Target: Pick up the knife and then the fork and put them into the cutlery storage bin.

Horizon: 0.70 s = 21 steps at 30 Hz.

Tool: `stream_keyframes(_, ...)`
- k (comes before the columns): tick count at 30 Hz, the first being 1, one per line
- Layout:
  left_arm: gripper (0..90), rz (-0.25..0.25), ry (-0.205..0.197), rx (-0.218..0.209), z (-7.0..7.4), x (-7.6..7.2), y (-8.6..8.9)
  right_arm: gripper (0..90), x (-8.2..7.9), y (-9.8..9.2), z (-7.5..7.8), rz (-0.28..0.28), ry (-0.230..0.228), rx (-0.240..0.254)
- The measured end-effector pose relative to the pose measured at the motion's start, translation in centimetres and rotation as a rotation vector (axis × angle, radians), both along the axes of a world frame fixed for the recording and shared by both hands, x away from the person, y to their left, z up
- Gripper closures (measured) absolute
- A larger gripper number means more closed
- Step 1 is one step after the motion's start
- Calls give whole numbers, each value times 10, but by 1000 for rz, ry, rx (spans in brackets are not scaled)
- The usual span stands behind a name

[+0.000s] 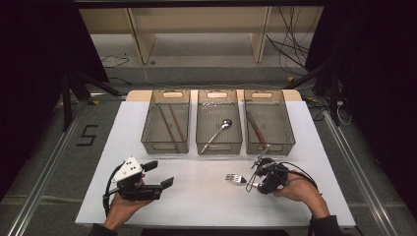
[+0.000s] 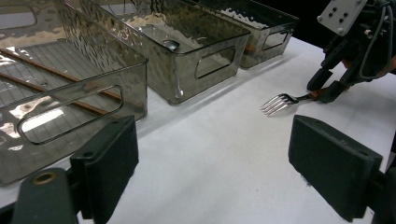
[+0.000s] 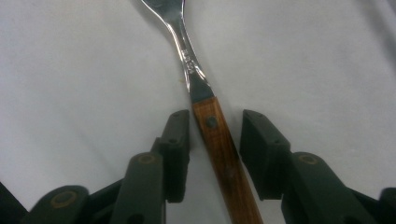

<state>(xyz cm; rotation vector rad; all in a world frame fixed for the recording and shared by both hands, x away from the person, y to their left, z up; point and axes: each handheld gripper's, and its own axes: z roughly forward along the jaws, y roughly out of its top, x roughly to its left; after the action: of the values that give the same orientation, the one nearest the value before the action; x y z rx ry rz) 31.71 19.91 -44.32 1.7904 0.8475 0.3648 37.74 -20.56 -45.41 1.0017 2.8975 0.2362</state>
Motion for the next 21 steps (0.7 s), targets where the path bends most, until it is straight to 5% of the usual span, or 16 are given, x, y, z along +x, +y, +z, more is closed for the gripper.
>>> stream_keyframes(12,157,-1,0,0,0,0,0,692,-2,5,0,18,-7,-32)
stream_keyframes(21,157,-2,0,2,0,0,0,768,-5,8,0,87,-21,-55)
